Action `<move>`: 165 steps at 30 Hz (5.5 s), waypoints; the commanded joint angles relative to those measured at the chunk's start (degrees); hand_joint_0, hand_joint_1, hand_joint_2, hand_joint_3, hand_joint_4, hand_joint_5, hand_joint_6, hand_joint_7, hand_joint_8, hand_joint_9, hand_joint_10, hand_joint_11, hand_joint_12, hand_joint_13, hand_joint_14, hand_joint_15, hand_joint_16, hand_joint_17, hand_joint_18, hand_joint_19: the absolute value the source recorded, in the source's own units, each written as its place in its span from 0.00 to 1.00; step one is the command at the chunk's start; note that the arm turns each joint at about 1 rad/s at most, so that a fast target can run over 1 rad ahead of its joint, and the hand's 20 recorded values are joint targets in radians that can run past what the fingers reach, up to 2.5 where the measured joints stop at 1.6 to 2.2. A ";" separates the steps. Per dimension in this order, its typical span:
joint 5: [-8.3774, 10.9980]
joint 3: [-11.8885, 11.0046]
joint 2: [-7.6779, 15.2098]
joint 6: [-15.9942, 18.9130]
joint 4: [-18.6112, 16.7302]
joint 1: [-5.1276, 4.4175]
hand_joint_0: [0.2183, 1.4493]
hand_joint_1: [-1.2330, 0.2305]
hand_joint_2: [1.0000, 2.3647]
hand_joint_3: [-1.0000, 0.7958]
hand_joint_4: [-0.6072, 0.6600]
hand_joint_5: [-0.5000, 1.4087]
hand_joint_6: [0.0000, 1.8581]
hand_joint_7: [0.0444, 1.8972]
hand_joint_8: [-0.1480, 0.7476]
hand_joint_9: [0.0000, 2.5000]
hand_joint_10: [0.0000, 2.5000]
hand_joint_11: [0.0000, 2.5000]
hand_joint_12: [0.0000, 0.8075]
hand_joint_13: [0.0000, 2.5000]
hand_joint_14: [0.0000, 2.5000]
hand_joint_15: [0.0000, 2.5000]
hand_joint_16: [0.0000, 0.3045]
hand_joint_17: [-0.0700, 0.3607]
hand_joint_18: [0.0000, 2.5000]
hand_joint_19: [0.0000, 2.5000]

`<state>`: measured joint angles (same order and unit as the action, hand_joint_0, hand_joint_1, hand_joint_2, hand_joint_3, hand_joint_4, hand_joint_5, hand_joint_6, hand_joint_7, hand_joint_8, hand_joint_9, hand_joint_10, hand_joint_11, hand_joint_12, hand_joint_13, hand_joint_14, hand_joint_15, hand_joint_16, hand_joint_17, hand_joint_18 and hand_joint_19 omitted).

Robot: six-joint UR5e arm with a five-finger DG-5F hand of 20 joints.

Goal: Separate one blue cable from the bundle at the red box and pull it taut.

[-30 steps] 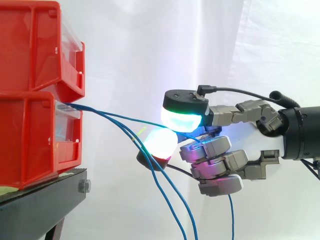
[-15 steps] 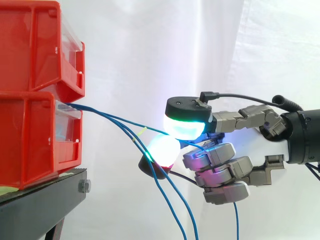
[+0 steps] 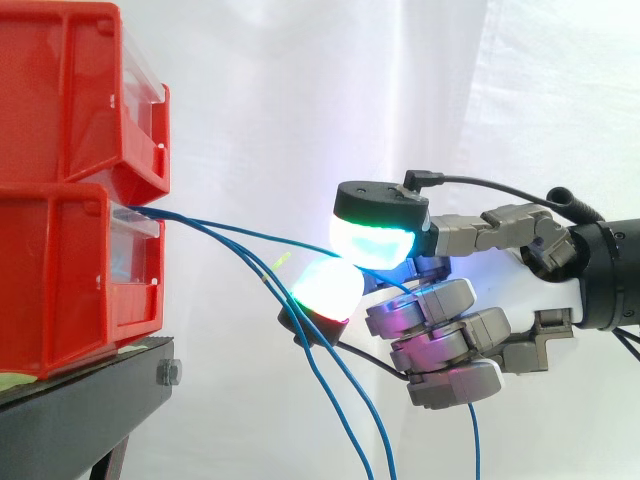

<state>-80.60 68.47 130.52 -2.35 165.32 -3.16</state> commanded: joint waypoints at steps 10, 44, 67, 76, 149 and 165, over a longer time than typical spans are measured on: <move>-1.40 0.00 -0.09 3.32 0.61 -0.09 0.37 0.33 0.01 0.49 0.39 0.17 0.52 0.47 0.43 0.21 1.00 0.43 0.39 0.30 1.00 0.45 0.14 0.38 0.39 0.63; -2.37 7.12 -7.56 6.39 8.61 -0.26 0.37 0.33 0.01 0.51 0.38 0.18 0.52 0.49 0.44 0.22 1.00 0.42 0.41 0.30 1.00 0.44 0.15 0.40 0.38 0.59; 0.09 16.96 -14.50 7.71 10.72 -1.32 0.37 0.33 0.01 0.51 0.38 0.18 0.52 0.49 0.44 0.22 1.00 0.41 0.42 0.30 1.00 0.44 0.15 0.40 0.37 0.58; -0.17 17.22 -15.56 8.24 12.13 -0.79 0.37 0.33 0.01 0.52 0.37 0.18 0.52 0.49 0.44 0.23 1.00 0.41 0.42 0.30 1.00 0.43 0.15 0.40 0.37 0.58; 14.24 42.19 -29.88 -4.86 -10.55 -5.27 0.37 0.33 0.01 0.52 0.38 0.18 0.52 0.51 0.45 0.23 1.00 0.43 0.42 0.30 1.00 0.44 0.15 0.41 0.37 0.55; 14.24 42.19 -29.88 -4.86 -10.55 -5.27 0.37 0.33 0.01 0.52 0.37 0.18 0.51 0.51 0.45 0.23 1.00 0.43 0.42 0.30 1.00 0.44 0.15 0.40 0.37 0.57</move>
<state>-66.36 110.61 100.63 -7.21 154.78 -8.42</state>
